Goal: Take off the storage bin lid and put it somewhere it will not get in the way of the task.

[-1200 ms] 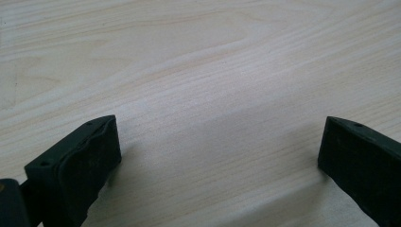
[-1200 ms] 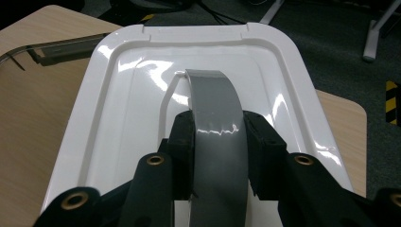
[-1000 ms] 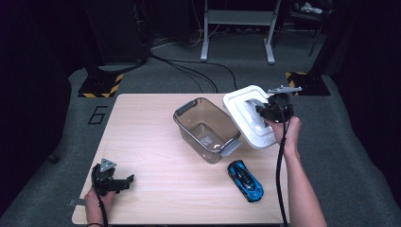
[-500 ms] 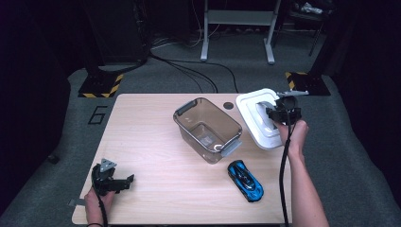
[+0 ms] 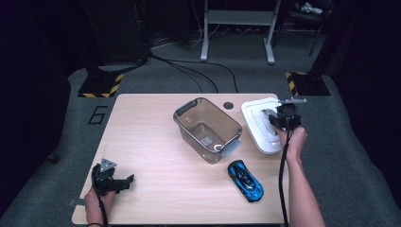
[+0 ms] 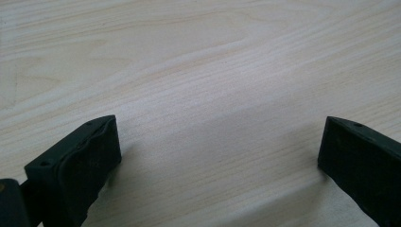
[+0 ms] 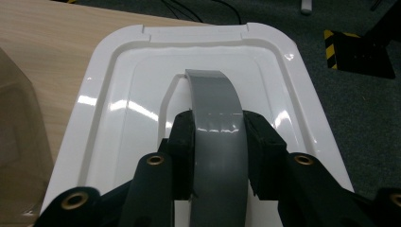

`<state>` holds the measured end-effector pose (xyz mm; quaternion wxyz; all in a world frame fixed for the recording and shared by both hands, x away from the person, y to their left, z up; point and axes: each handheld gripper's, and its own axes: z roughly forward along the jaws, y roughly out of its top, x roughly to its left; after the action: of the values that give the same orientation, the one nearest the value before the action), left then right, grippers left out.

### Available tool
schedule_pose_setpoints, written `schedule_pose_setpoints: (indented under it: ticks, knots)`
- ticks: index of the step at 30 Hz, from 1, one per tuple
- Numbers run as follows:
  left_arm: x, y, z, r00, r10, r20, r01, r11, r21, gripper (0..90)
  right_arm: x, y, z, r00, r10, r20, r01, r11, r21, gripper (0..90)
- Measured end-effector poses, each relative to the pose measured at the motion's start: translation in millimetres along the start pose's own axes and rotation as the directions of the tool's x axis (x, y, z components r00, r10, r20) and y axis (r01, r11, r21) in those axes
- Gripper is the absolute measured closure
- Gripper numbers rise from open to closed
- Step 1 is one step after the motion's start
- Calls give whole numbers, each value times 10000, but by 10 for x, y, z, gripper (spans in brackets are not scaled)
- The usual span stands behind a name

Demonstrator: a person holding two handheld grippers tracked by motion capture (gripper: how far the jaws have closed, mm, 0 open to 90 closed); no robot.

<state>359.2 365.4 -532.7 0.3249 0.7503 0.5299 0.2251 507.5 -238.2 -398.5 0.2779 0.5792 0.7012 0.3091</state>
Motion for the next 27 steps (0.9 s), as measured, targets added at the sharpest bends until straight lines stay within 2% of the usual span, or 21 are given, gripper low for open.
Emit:
schedule_pose_setpoints:
  ticks: [11, 27]
  knots:
    - [0, 0, 0, 10000, 5, 2, -5, 10000, 4, 2, 32, -279, 348, 9993, 320, 208, -331, 9977, 585, 664]
    - [0, 0, 0, 10000, -1, 4, 1, 10000, 2, 2, 49, -533, 627, 9990, 335, 292, -370, 9912, 1274, 665]
